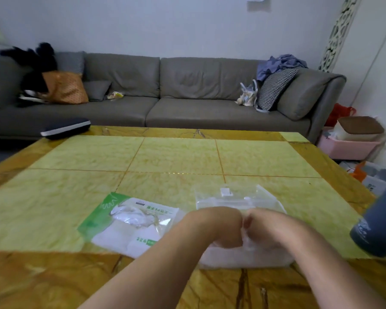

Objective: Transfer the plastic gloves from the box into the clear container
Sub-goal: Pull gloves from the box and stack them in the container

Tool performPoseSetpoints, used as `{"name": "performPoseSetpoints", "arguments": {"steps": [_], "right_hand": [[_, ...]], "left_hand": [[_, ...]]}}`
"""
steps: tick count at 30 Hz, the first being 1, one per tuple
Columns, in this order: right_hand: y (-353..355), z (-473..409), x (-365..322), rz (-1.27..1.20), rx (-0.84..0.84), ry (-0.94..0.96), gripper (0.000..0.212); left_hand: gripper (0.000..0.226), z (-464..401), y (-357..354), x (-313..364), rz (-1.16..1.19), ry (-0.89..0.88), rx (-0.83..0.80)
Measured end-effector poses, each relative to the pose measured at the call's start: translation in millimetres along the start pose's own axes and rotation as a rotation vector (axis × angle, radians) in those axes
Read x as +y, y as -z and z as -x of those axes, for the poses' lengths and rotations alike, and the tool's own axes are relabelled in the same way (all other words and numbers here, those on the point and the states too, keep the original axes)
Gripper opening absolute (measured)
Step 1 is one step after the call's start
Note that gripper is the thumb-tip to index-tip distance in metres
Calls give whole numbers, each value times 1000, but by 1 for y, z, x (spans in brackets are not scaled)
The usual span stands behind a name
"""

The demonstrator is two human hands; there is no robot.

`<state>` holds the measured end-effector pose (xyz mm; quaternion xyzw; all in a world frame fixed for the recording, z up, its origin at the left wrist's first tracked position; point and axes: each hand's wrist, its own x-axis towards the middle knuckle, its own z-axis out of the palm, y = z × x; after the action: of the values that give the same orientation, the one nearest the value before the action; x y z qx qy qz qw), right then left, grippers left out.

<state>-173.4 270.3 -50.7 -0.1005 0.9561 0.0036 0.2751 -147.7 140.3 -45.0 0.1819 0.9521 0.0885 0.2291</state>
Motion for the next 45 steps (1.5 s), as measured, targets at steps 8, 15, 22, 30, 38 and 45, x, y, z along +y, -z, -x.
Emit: {"name": "performPoseSetpoints", "arguments": {"steps": [8, 15, 22, 30, 38, 45], "right_hand": [[-4, 16, -6, -94, 190, -126, 22], [12, 65, -46, 15, 547, -195, 21], [8, 75, -111, -101, 772, 227, 24], [-9, 11, -200, -185, 563, 430, 12], [-9, -4, -208, -501, 516, 335, 15], [8, 4, -205, -898, 483, 446, 17]], "left_hand": [[33, 75, 12, -21, 453, -96, 612], [25, 136, -1, -150, 263, 311, 739], [20, 134, -26, -182, 259, 419, 707], [11, 134, -33, -179, 384, 399, 760], [6, 147, -34, -182, 355, 364, 666], [9, 150, -33, -178, 279, 375, 608]]}}
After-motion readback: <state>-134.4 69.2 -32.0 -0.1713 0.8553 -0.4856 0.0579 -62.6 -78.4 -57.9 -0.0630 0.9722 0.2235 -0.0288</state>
